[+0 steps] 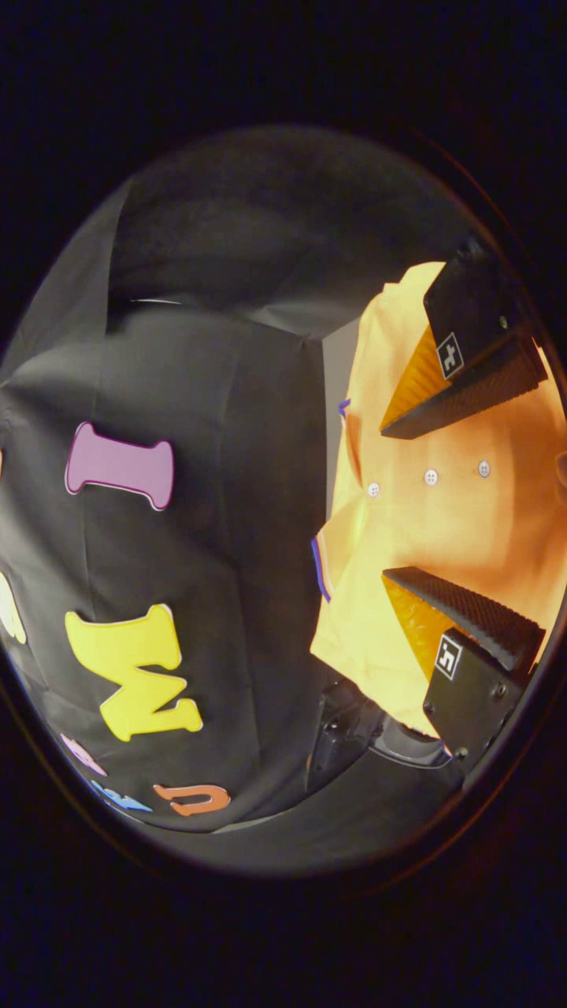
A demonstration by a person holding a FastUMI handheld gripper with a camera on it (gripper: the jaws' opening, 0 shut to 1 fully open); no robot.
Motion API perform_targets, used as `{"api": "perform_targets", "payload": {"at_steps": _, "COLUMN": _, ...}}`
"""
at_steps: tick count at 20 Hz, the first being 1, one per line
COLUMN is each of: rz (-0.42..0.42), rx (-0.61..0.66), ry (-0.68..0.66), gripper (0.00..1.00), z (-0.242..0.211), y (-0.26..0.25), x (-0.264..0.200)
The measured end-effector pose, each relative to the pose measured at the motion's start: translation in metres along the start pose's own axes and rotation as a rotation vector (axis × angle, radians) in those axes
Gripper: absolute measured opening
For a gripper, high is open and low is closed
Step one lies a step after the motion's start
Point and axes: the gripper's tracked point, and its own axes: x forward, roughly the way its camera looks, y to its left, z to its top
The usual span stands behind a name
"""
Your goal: Put the clothes into the washing machine and then close the washing machine lid.
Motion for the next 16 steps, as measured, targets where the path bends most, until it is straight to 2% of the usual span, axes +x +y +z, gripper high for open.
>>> {"api": "perform_targets", "payload": {"at_steps": 2, "rz": -0.004, "rx": -0.016, "ry": 0.087, "gripper": 1.0, "z": -0.021, "y": 0.002, "x": 0.012}}
{"api": "perform_targets", "payload": {"at_steps": 3, "rz": 0.002, "rx": -0.024, "ry": 0.044, "gripper": 1.0, "z": -0.015, "y": 0.002, "x": 0.007}}
{"api": "perform_targets", "payload": {"at_steps": 4, "rz": 0.009, "rx": -0.034, "ry": 0.091, "gripper": 1.0, "z": -0.019, "y": 0.002, "x": 0.013}}
{"api": "perform_targets", "payload": {"at_steps": 5, "rz": 0.009, "rx": -0.03, "ry": 0.063, "gripper": 1.0, "z": -0.015, "y": 0.002, "x": 0.009}}
{"api": "perform_targets", "payload": {"at_steps": 10, "rz": 0.023, "rx": -0.049, "ry": 0.165, "gripper": 0.98, "z": -0.021, "y": 0.007, "x": 0.009}}
{"api": "perform_targets", "payload": {"at_steps": 11, "rz": 0.036, "rx": -0.071, "ry": 0.178, "gripper": 0.87, "z": -0.018, "y": 0.012, "x": 0.008}}
{"api": "perform_targets", "payload": {"at_steps": 14, "rz": -0.006, "rx": -0.094, "ry": 0.195, "gripper": 0.22, "z": -0.02, "y": 0.005, "x": 0.008}}
{"api": "perform_targets", "payload": {"at_steps": 15, "rz": -0.016, "rx": -0.098, "ry": 0.205, "gripper": 0.09, "z": -0.021, "y": 0.006, "x": 0.006}}
{"api": "perform_targets", "payload": {"at_steps": 16, "rz": -0.021, "rx": -0.108, "ry": 0.21, "gripper": 0.08, "z": -0.02, "y": 0.007, "x": 0.005}}
